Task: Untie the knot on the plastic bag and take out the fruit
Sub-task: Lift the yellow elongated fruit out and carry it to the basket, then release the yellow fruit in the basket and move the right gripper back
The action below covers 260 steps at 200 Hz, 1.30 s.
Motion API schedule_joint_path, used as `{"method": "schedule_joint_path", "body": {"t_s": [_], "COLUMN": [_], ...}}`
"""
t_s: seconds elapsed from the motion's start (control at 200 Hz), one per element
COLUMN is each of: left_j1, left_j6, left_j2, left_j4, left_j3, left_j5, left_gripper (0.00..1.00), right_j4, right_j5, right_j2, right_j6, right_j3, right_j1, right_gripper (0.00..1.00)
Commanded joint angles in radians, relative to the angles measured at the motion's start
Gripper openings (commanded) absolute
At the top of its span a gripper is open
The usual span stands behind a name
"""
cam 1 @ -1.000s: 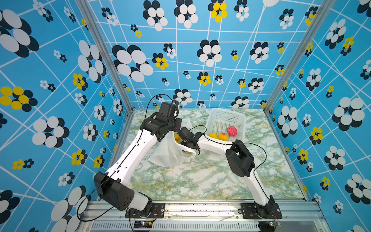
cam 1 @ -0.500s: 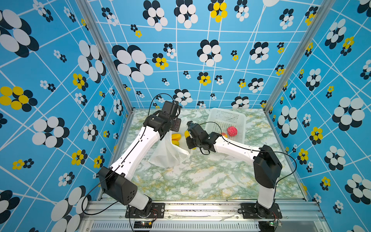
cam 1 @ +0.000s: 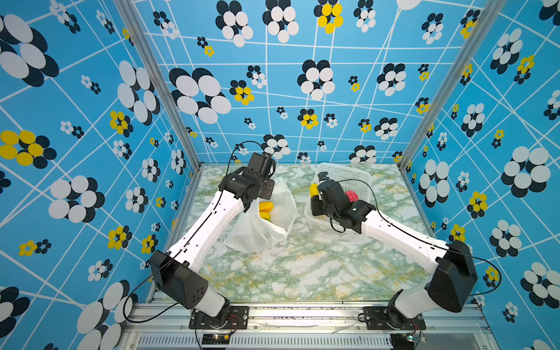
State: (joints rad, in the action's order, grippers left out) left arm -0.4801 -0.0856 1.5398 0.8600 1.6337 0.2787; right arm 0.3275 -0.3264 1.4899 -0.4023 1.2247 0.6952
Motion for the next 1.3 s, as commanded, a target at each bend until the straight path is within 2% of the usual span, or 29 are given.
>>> {"method": "schedule_joint_path", "body": {"t_s": [0.0,0.135,0.24,0.41,0.505,0.64,0.73,0.83,0.965,1.06,1.119,1.209,1.294], "left_j1": [-0.003,-0.005,-0.005,-0.004,0.001,0.006,0.013,0.014,0.001,-0.018,-0.024,-0.023,-0.024], "left_j6": [0.001,0.003,0.001,-0.039,-0.046,-0.019,-0.016,0.003,0.02,0.033,0.033,0.033,0.034], "left_j2": [0.018,0.014,0.01,0.019,0.031,0.042,0.048,0.002,-0.027,-0.02,-0.018,-0.036,-0.053], "left_j4": [0.023,0.028,0.04,0.102,0.122,0.085,0.106,0.062,0.038,0.045,0.055,0.048,0.04], "left_j3": [0.032,0.035,0.051,0.118,0.131,0.064,0.086,0.034,0.0,0.008,0.017,0.015,0.005], "left_j5": [0.021,0.027,0.026,0.052,0.067,0.174,0.134,0.086,0.061,0.051,0.033,0.004,-0.004], "left_gripper": [0.0,0.0,0.0,0.0,0.0,0.0,0.0,0.0,0.0,0.0,0.0,0.0,0.0], "right_j4": [0.009,0.01,0.002,0.028,0.027,0.073,0.09,0.088,0.082,0.08,0.076,0.068,0.059], "right_j5": [-0.07,-0.035,0.079,0.155,0.224,0.247,0.251,0.272,0.302,0.29,0.276,0.246,0.221], "right_j2": [-0.042,-0.027,0.023,0.11,0.16,0.25,0.293,0.325,0.351,0.336,0.315,0.277,0.241], "right_j6": [-0.097,-0.187,-0.244,-0.273,-0.29,-0.27,-0.262,-0.266,-0.274,-0.274,-0.27,-0.255,-0.233], "right_j3": [-0.07,-0.124,-0.137,-0.126,-0.114,-0.054,-0.025,-0.02,-0.013,-0.022,-0.031,-0.045,-0.048], "right_j1": [-0.086,-0.196,-0.283,-0.38,-0.416,-0.419,-0.419,-0.419,-0.418,-0.417,-0.415,-0.404,-0.381], "right_gripper": [0.17,0.17,0.16,0.15,0.16,0.16,0.16,0.24,0.42,0.58,0.64,0.7,0.7]}}
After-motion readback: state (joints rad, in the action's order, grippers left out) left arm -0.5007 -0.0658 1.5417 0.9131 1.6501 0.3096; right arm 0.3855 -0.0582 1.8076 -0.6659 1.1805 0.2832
